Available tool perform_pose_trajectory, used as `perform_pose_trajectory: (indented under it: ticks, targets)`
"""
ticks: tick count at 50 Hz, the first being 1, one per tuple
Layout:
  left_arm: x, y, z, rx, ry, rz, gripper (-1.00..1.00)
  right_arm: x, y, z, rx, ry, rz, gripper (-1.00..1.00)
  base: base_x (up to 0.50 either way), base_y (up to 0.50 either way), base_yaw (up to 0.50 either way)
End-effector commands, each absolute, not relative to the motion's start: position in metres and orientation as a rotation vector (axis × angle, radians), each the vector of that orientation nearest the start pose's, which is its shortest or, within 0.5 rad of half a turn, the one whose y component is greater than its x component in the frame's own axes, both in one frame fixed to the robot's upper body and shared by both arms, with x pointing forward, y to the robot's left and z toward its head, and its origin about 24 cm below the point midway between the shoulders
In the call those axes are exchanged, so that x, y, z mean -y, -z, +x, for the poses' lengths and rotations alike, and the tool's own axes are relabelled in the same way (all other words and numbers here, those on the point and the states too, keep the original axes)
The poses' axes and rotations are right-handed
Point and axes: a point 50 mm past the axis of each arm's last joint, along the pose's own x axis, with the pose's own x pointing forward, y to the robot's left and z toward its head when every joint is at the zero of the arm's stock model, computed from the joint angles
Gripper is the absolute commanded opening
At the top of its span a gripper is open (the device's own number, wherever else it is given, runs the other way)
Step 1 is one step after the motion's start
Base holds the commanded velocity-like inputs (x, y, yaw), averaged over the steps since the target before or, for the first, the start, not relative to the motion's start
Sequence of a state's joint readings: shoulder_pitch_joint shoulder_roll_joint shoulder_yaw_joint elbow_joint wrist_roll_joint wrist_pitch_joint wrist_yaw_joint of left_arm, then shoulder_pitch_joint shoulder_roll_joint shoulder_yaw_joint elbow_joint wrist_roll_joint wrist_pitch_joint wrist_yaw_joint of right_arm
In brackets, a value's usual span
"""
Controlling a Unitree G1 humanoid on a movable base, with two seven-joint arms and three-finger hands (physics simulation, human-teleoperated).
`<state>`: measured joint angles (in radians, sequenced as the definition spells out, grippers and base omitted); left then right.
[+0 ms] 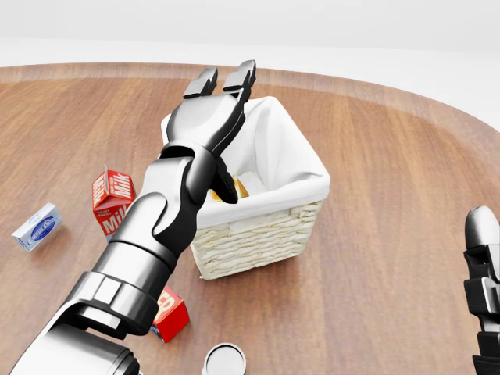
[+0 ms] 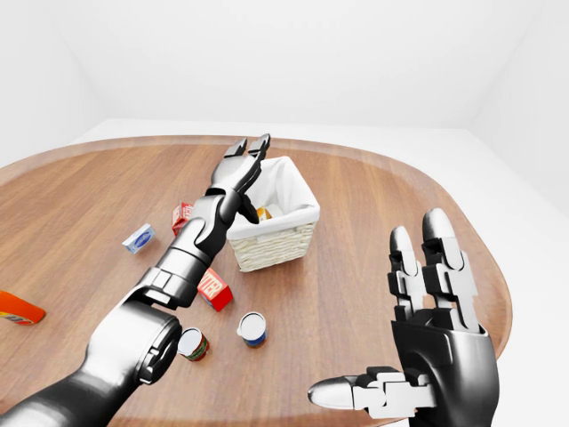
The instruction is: Pick up the orange juice, and put it in the basket.
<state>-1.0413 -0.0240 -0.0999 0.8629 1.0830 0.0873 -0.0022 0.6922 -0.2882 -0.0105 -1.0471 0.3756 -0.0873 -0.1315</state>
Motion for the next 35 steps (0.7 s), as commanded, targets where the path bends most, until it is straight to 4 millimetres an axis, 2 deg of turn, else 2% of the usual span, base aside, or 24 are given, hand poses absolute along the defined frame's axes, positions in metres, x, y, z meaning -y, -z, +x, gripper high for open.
perform_pose_trajectory:
  ticks: [1,8,14,15,18,19,20,23,28,31,35]
  targets:
    - [-0.041,-0.164,0.398,0.217,0.214,1.251,1.00,0.178,-0.171,0.110,0.412,0.018,0.114,1.00,0.00,0.00,0.00]
    - [-0.037,-0.183,0.389,0.294,0.211,1.241,1.00,0.179,-0.171,0.110,0.412,0.018,0.114,1.00,0.00,0.00,0.00]
    - [-0.041,-0.252,0.373,0.492,0.113,1.254,1.00,0.178,-0.172,0.111,0.418,0.016,0.114,1.00,0.00,0.00,0.00]
    - [-0.044,-0.274,0.368,0.553,0.061,1.255,1.00,0.177,-0.172,0.111,0.420,0.015,0.112,1.00,0.00,0.00,0.00]
    - [-0.048,-0.298,0.359,0.626,0.001,1.264,1.00,0.177,-0.172,0.111,0.420,0.015,0.111,1.00,0.00,0.00,0.00]
    - [-0.048,-0.298,0.359,0.627,0.000,1.263,1.00,0.177,-0.172,0.111,0.420,0.015,0.111,1.00,0.00,0.00,0.00]
    - [-0.049,-0.309,0.354,0.666,-0.032,1.256,1.00,0.177,-0.172,0.111,0.419,0.015,0.111,1.00,0.00,0.00,0.00]
    - [-0.051,-0.319,0.349,0.712,-0.075,1.241,1.00,0.177,-0.172,0.111,0.419,0.015,0.111,1.00,0.00,0.00,0.00]
    - [-0.051,-0.325,0.339,0.740,-0.076,1.261,1.00,0.177,-0.172,0.111,0.416,0.016,0.112,1.00,0.00,0.00,0.00]
    - [-0.052,-0.334,0.320,0.790,-0.082,1.259,1.00,0.177,-0.171,0.111,0.417,0.013,0.110,1.00,0.00,0.00,0.00]
    - [-0.057,-0.344,0.284,0.859,-0.103,1.268,1.00,0.178,-0.170,0.109,0.399,0.018,0.108,1.00,0.00,0.00,0.00]
